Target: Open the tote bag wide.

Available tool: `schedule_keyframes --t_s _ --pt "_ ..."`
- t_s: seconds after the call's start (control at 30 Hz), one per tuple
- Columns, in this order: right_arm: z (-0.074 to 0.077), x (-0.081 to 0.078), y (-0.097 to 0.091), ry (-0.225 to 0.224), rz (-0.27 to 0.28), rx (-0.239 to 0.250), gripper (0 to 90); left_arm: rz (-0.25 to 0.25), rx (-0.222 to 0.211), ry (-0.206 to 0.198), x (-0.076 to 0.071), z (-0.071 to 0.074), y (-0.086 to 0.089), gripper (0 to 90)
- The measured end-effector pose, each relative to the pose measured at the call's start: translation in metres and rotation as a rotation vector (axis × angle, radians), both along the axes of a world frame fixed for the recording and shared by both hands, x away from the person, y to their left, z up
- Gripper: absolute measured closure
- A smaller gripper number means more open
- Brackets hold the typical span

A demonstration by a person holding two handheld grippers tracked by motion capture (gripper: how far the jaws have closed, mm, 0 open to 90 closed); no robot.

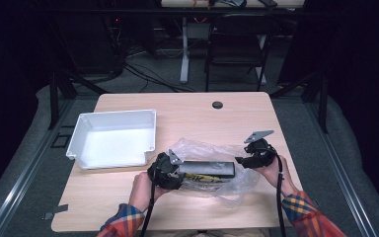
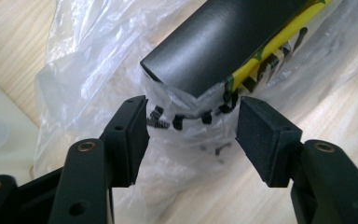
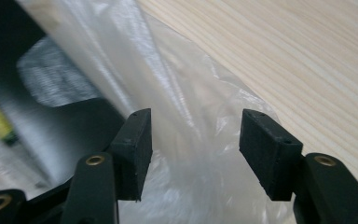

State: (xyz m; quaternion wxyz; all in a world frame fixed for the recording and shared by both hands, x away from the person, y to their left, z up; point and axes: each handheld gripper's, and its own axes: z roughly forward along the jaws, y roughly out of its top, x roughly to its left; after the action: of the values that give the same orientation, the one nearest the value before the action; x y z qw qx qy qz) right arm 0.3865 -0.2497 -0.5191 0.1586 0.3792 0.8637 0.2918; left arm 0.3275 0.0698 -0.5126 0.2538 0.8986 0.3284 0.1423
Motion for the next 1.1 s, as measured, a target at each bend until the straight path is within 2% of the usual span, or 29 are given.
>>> schedule_keyframes --t_s 0.07,0.23,0.3,0.37,0.4,0.47,0.6,0.73,0.93,1.03,1.1 --pt "-0.004 0.005 0.002 0.024 0.003 0.0 44.2 -0.009 0.0 -0.003 0.001 -0.002 -0.002 46.9" --pt "-0.012 0.008 0.009 0.067 0.029 -0.005 53.8 -0.026 0.028 -0.013 0.001 -0.006 -0.005 59.9" --pt "-0.013 0.009 0.011 0.067 0.038 -0.014 59.6 -0.031 0.05 -0.015 0.001 -0.008 -0.007 66.2" --pt "-0.013 0.009 0.012 0.07 0.039 -0.003 65.6 -0.034 0.063 -0.027 0.001 -0.009 -0.007 69.7" --pt "-0.013 0.009 0.012 0.072 0.043 -0.01 70.2 -0.032 0.067 -0.046 0.0 -0.008 -0.007 73.6" --pt "-0.014 0.009 0.012 0.074 0.048 -0.012 75.5 -0.036 0.064 -0.049 -0.001 -0.007 -0.006 83.7" --pt "-0.017 0.009 0.014 0.08 0.054 -0.021 85.6 -0.051 0.062 -0.044 -0.002 -0.007 -0.004 88.5" --pt "-0.016 0.009 0.015 0.056 0.045 -0.033 89.3 -0.084 0.066 0.004 -0.006 -0.008 -0.001 89.6" --pt "-0.019 0.012 0.017 0.044 0.009 -0.056 89.8 -0.155 0.083 0.136 -0.007 -0.02 0.005 89.6" --pt "-0.021 0.014 0.018 0.034 -0.005 -0.073 89.8 -0.184 0.097 0.17 -0.009 -0.025 0.004 89.6" --pt "-0.021 0.016 0.018 0.023 -0.028 -0.082 89.9 -0.19 0.095 0.178 -0.009 -0.028 0.004 89.6"
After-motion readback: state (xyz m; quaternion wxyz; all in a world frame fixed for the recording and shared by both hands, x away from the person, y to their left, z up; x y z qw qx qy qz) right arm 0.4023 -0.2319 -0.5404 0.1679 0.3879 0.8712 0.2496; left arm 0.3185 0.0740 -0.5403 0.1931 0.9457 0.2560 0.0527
